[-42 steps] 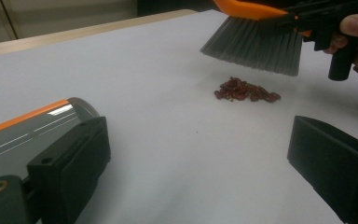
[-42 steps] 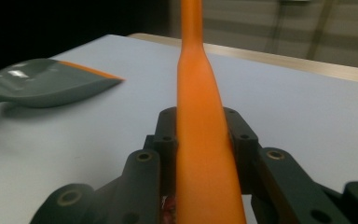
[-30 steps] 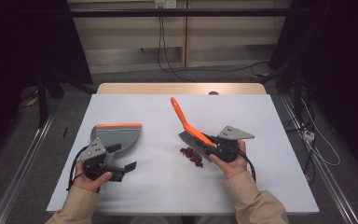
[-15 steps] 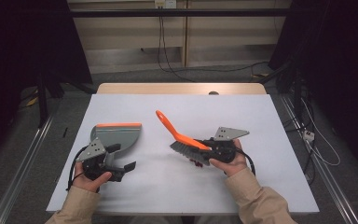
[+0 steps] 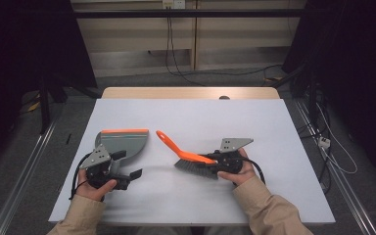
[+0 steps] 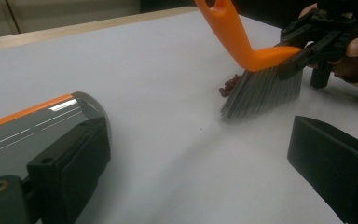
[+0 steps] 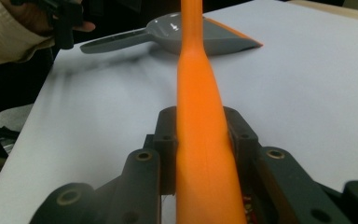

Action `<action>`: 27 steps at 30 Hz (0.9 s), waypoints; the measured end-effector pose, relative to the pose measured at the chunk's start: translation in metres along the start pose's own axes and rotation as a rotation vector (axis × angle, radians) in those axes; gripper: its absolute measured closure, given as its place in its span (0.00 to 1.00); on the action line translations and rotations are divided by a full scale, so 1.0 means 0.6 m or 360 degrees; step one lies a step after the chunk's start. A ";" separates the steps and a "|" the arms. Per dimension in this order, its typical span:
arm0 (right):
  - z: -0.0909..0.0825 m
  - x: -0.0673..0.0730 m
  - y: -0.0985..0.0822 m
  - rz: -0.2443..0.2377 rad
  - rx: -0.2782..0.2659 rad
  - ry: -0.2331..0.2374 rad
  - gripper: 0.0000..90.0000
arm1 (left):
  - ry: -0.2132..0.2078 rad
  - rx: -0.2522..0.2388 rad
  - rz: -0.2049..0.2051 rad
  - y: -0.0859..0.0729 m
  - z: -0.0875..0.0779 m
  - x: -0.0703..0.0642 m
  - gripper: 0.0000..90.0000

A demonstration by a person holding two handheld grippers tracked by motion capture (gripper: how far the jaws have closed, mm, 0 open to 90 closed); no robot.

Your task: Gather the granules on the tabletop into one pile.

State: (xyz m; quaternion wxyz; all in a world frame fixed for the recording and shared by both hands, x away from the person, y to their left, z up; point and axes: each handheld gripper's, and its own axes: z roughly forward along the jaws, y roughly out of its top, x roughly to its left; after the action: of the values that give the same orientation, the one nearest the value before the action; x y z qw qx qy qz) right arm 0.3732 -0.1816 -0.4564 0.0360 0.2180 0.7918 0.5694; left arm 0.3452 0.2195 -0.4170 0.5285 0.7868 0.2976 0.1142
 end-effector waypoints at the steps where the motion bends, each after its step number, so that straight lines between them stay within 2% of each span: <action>1: 0.001 -0.005 -0.001 -0.0002 -0.0003 -0.0008 0.79 | 0.0000 0.0001 0.0004 0.000 0.000 0.001 0.06; 8: 0.007 -0.029 0.002 -0.0038 -0.0019 0.0028 0.79 | 0.0006 0.0014 0.0001 -0.002 0.003 0.001 0.06; 13: 0.009 -0.042 0.008 -0.0061 -0.0035 0.0017 0.79 | 0.0008 0.0019 -0.0009 -0.002 0.005 0.001 0.06; 17: 0.008 -0.042 0.011 -0.0017 -0.0044 0.0028 0.79 | 0.0012 0.0021 -0.0003 -0.002 0.004 0.001 0.06; 20: 0.003 -0.033 0.019 0.0012 -0.0054 -0.0008 0.79 | 0.0012 0.0023 -0.0001 -0.002 0.005 0.000 0.06; 23: -0.013 -0.026 0.033 0.0078 -0.0111 -0.0122 0.79 | 0.0009 0.0023 0.0000 -0.002 0.005 0.000 0.06; 26: -0.038 -0.025 0.043 0.0149 -0.0162 -0.0322 0.79 | 0.0005 0.0022 -0.0006 -0.003 0.005 -0.001 0.06; 27: -0.045 -0.024 0.044 0.0157 -0.0151 -0.0427 0.79 | 0.0004 0.0023 0.0003 -0.002 0.005 -0.001 0.06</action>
State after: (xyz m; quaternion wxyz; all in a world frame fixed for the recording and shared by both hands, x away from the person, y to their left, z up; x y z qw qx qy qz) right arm 0.3859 -0.2044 -0.4253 0.1237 0.3289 0.7404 0.5730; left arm 0.3456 0.2172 -0.4194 0.5223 0.7907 0.2984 0.1136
